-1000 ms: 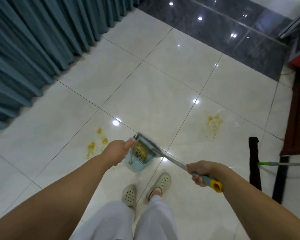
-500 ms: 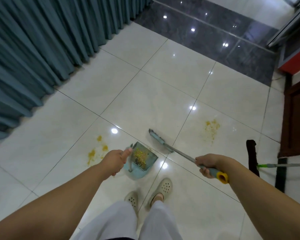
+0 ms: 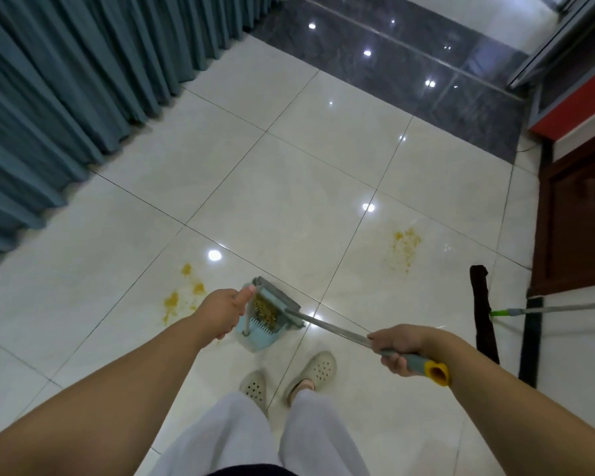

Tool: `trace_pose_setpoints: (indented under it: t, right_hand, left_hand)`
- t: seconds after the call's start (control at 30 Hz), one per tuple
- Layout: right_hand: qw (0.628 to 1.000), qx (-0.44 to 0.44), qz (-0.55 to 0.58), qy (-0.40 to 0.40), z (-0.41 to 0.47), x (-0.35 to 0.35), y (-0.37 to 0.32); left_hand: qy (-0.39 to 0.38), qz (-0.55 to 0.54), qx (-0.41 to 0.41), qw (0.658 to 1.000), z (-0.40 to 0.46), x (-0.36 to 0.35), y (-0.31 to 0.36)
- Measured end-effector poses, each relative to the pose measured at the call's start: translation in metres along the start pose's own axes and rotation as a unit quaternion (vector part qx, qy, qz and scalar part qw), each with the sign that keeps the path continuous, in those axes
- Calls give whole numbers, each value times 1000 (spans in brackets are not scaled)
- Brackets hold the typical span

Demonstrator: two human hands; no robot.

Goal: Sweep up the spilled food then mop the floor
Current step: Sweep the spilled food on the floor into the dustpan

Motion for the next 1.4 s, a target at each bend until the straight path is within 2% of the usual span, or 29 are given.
trace_pose_setpoints:
  t: [0.27, 0.6, 0.73, 0.87, 1.0, 1.2, 1.4]
  right_hand:
    - [999, 26, 20, 33, -16, 11, -10]
    - [998, 27, 11, 48, 42, 47, -25]
    - [998, 12, -54, 32, 55, 55, -2]
    - [988, -12, -152, 0, 55, 69, 26]
    - [980, 3, -196, -38, 43, 95, 36]
    - [989, 32, -139, -40, 22, 116, 37]
    - [994, 59, -92, 0, 17, 124, 28]
  left_hand:
    - [22, -18, -4, 1000, -17, -8, -7]
    - [80, -122, 31, 989, -50, -67, -22]
    - [117, -142, 49, 982, -55, -101, -21]
    - [150, -99, 44, 983, -58, -123, -17]
    - [166, -79, 46, 982, -59, -130, -12]
    - [181, -96, 71, 976, -71, -134, -13]
    - [182, -122, 60, 974, -93, -146, -29]
Point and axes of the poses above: each hand's wrist, its own z-axis towards the middle knuckle, its own x-axis out of the back of the hand, y = z × x, the point moved 2 cm from there along z, towards the middle knuckle, and after that the axes turned 12 degrees about x, right-handed, at the moved point
